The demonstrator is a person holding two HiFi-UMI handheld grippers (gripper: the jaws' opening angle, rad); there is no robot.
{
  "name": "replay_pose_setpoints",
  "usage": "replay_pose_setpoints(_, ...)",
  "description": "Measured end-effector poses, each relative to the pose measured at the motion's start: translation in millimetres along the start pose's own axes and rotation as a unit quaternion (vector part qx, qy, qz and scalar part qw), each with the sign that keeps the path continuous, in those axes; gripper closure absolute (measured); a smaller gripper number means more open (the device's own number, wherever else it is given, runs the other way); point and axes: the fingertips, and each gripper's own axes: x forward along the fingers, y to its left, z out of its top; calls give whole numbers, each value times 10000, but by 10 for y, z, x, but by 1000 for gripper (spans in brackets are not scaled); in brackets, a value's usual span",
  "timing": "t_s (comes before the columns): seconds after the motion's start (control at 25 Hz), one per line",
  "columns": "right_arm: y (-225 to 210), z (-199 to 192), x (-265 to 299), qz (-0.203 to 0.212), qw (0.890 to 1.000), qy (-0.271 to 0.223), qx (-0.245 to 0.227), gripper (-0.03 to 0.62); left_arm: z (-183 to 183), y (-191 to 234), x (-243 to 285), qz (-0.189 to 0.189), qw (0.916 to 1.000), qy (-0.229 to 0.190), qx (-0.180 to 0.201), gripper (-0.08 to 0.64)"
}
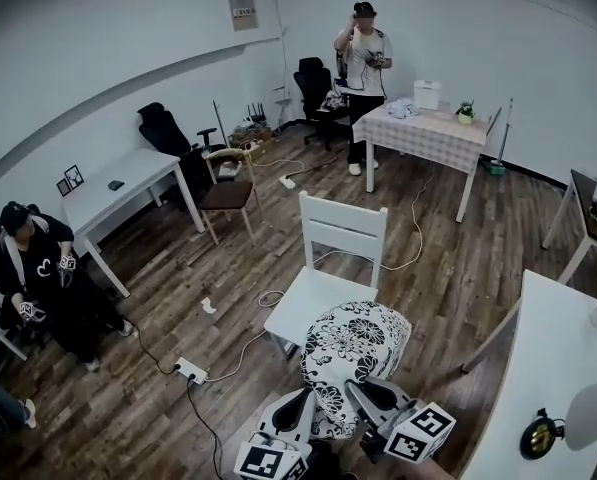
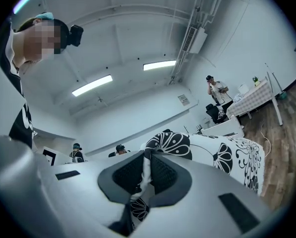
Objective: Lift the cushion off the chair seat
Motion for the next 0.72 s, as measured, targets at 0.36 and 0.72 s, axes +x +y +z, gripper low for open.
replay_pose_setpoints(0.36, 143, -49, -252, 56, 10000, 33, -62, 556, -52, -203, -198, 47, 10000, -7, 73, 558)
replay_pose_setpoints(0.72, 327, -155, -297, 204, 9998, 88, -7, 557, -73, -251, -442, 251, 9997, -15, 39, 558)
